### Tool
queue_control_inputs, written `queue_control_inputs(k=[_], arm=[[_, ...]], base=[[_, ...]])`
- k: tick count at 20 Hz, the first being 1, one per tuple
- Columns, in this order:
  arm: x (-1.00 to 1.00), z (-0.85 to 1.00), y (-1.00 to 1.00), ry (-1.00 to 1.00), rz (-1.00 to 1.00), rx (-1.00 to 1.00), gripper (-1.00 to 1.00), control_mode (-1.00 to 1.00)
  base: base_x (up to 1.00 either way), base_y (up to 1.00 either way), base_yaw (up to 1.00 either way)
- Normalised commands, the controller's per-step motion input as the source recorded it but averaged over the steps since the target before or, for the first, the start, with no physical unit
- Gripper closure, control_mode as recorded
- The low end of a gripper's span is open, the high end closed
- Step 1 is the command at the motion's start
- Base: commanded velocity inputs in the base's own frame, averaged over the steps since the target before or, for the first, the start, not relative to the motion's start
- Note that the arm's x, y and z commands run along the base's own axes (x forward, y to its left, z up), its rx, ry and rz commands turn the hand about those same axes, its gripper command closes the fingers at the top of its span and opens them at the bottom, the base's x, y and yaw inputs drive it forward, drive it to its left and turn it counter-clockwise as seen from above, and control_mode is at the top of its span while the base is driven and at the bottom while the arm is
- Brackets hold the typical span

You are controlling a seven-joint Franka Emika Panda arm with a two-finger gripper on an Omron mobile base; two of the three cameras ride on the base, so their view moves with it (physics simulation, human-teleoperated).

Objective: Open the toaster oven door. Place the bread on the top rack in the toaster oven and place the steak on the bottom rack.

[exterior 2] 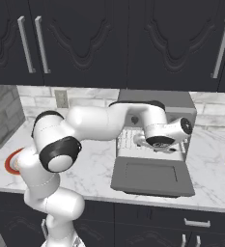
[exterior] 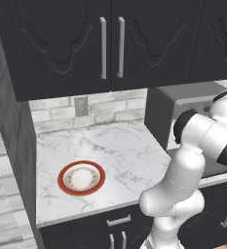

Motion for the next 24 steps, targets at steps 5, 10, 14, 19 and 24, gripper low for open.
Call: queue_control_inputs(k=[5, 10, 14, 19, 24], arm=[[-0.57, 0.11, 0.01, 0.11, 0.00, -0.07, -1.00, -1.00], [-0.50, 0.05, 0.18, 0.38, 0.00, -0.14, -1.00, -1.00], [-0.59, 0.00, 0.12, 0.34, 0.00, -0.12, -1.00, -1.00], [-0.72, 0.00, 0.13, 0.10, -0.01, -0.17, -1.00, -1.00], [-0.72, 0.00, 0.15, 0.01, -0.06, -0.14, -1.00, -1.00]], base=[[0.00, 0.00, 0.00], [0.00, 0.00, 0.00], [0.00, 0.00, 0.00], [0.00, 0.00, 0.00], [0.00, 0.00, 0.00]])
